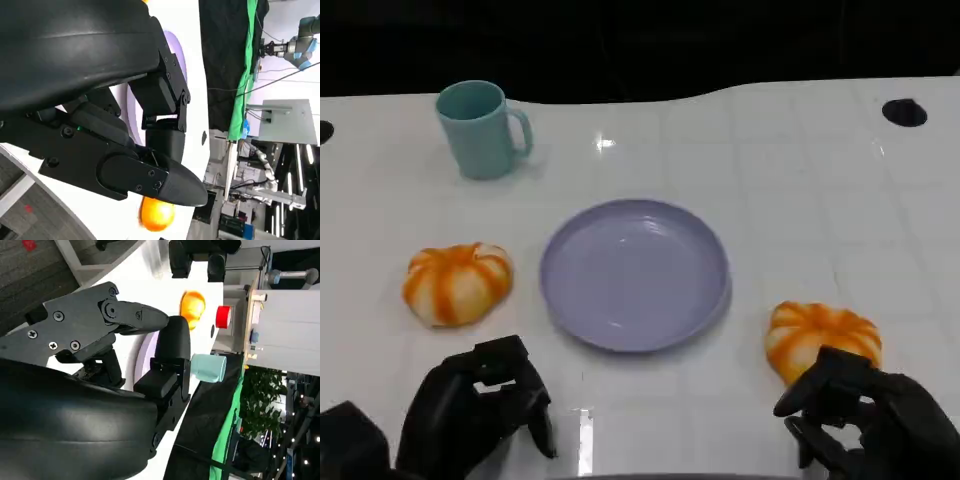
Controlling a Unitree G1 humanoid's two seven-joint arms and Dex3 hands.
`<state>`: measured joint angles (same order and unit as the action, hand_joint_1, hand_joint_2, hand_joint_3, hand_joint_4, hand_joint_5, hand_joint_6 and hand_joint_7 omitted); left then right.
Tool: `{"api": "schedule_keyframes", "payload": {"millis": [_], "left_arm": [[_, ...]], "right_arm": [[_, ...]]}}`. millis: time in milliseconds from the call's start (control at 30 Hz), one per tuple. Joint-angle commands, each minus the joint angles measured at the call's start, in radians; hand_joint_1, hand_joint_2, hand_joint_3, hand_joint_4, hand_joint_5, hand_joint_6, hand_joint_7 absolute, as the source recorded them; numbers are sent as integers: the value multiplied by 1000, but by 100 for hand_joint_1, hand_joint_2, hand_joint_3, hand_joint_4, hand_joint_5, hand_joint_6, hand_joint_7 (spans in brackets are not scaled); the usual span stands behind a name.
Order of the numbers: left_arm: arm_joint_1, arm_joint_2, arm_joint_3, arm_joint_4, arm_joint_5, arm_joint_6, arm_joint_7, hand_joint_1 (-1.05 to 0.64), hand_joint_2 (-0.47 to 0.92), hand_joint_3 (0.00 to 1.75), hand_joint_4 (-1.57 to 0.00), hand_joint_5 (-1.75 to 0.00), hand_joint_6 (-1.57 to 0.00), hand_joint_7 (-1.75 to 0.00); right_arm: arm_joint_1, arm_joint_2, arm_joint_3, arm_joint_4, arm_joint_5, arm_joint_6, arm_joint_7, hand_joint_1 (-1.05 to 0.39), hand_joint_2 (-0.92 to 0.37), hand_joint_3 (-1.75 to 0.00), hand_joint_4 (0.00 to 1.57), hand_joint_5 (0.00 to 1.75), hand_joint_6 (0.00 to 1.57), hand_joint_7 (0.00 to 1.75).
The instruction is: Grasp the bread from the table and place it into the plate.
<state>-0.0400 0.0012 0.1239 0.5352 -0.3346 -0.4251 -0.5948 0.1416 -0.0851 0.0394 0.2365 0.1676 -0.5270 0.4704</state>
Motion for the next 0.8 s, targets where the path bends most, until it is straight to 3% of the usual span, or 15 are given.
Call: {"api": "schedule_keyframes", "payload": {"millis": [33, 233, 367, 467, 600, 800], "left_arm": [[-4, 14, 9, 2, 4, -9, 4, -92, 92, 8, -119, -142, -106, -121], [-4, 13, 9, 2, 2, -8, 2, -91, 92, 8, -120, -142, -106, -121], [-4, 13, 8, 1, 3, -11, 2, -91, 92, 9, -120, -142, -107, -121], [-2, 12, 8, -2, 0, -6, 2, -92, 92, 8, -120, -141, -107, -121], [0, 13, 8, -6, 2, -4, 4, -92, 92, 8, -121, -141, -107, -120], [-1, 15, 7, -3, 4, -7, 3, -92, 92, 9, -120, -141, -106, -121]], "right_arm": [[-4, -9, -9, -2, 11, -11, -1, -36, -78, -54, 68, 169, 67, 114], [-11, 1, -13, 3, 49, -45, 22, -35, -86, -38, 59, 152, 61, 85], [-19, -7, -18, 0, 71, -63, 43, -40, -91, -26, 51, 119, 49, 70], [-31, -23, -28, 11, 39, -117, 39, -43, -92, -25, 47, 100, 44, 57], [-24, -52, -42, -37, -41, -125, -18, -47, -92, -20, 37, 77, 41, 32], [-36, -77, -63, -44, -161, -196, -107, -50, -92, -13, 27, 69, 38, 23]]}}
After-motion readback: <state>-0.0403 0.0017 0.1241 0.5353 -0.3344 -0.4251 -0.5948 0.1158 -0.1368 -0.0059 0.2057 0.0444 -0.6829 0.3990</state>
